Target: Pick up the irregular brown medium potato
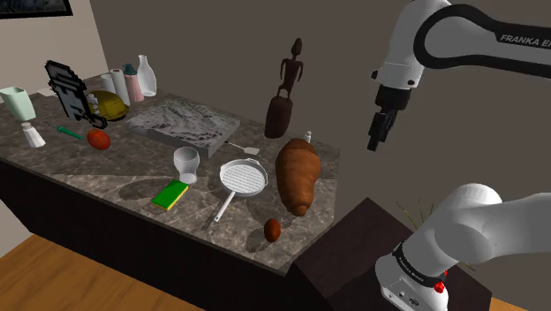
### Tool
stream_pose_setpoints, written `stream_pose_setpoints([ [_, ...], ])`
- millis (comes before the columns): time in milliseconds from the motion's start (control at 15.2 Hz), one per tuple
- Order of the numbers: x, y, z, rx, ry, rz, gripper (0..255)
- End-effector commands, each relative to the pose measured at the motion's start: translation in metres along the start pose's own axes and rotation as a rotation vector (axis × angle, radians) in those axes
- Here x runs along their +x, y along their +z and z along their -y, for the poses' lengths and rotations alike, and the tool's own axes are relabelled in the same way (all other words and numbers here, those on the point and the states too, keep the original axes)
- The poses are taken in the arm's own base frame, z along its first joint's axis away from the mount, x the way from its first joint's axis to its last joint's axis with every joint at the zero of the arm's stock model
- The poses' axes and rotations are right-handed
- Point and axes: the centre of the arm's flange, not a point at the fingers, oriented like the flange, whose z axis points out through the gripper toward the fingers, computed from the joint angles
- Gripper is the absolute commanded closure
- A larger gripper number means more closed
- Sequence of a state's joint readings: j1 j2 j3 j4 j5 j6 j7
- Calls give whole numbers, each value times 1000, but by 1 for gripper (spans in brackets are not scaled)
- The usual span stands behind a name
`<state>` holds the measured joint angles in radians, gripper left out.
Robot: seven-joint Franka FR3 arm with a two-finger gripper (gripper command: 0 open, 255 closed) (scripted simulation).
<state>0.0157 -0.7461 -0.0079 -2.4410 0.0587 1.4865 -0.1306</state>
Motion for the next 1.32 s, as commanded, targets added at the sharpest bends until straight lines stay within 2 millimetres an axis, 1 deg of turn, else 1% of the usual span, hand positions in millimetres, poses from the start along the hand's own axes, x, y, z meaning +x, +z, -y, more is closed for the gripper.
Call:
stream_pose_setpoints([
  [0, 0, 0, 0, 0, 0, 0, 0],
  [660, 61, 106, 49, -14, 141, -14, 0],
  [1254, 122, 201, 85, -26, 269, -27, 0],
])
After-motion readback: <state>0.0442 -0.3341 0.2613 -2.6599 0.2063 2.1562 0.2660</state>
